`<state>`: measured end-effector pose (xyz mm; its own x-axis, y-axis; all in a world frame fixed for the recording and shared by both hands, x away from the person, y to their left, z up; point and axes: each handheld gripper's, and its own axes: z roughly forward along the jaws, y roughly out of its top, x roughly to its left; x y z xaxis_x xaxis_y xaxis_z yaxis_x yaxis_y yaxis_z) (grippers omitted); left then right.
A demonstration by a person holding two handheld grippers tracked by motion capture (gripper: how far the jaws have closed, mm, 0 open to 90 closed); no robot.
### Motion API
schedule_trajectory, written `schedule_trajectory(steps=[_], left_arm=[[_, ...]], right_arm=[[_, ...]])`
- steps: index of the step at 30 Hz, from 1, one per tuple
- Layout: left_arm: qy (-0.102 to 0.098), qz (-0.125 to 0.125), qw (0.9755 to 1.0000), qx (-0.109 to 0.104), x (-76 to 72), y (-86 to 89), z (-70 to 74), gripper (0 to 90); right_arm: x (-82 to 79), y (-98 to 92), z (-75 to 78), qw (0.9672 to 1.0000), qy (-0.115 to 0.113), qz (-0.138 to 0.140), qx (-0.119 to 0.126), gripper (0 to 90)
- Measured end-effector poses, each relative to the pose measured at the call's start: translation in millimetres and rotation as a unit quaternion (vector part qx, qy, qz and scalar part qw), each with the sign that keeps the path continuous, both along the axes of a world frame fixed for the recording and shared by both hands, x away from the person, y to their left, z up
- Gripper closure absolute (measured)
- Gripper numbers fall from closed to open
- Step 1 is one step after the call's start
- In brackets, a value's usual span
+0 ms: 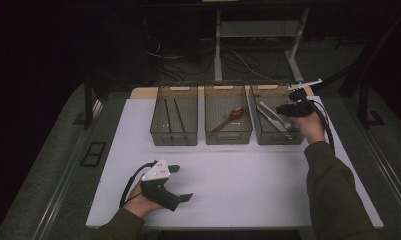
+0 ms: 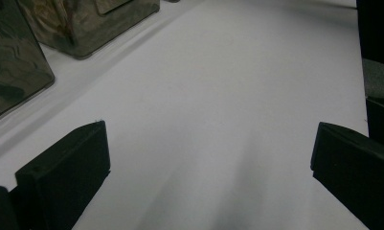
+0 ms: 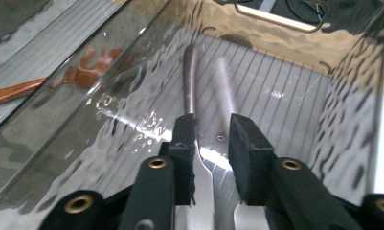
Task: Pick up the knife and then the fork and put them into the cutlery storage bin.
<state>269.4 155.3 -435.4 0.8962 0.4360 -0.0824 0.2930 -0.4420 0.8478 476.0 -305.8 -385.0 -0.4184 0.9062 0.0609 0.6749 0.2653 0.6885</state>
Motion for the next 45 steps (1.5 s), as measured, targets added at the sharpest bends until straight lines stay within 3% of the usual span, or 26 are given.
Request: schedule_trajectory(steps=[5, 13, 20, 29, 35, 41, 45], left_arm=[[-0.001, 0.000, 1.0000, 0.000, 0.0, -0.4, 0.0, 0.0], [-0.001, 0.000, 1.0000, 0.001, 1.1, 0.3, 0.2, 0.0], [-0.002, 0.000, 1.0000, -0.001, 3.8, 1.0, 0.2, 0.0], [0.001, 0.003, 1.0000, -0.009, 6.7, 1.7, -0.4, 0.0], [-0.001, 0.003, 1.0000, -0.008, 9.5, 1.2, -0.6, 0.0], [-0.003, 0.002, 1.0000, -0.004, 9.5, 1.7, -0.2, 0.0], [-0.002, 0.002, 1.0000, -0.003, 8.8, 1.7, -0.3, 0.0]], right_arm=[[-1.9, -1.7, 2.0, 0.9997, 0.006, 0.001, 0.022, 56.4], [-10.0, -8.9, 14.3, 0.9982, -0.016, 0.003, 0.058, 38.9], [-20.9, -16.1, 25.3, 0.9943, -0.036, 0.013, 0.099, 32.3], [-42.0, -12.6, 31.4, 0.9946, -0.064, 0.024, 0.078, 26.7], [-61.2, -10.0, 26.3, 0.9922, -0.072, 0.043, 0.092, 24.2], [-83.0, -3.8, 17.1, 0.9914, -0.078, 0.063, 0.084, 20.7], [-99.5, -0.8, 15.4, 0.9881, -0.092, 0.079, 0.096, 20.4]])
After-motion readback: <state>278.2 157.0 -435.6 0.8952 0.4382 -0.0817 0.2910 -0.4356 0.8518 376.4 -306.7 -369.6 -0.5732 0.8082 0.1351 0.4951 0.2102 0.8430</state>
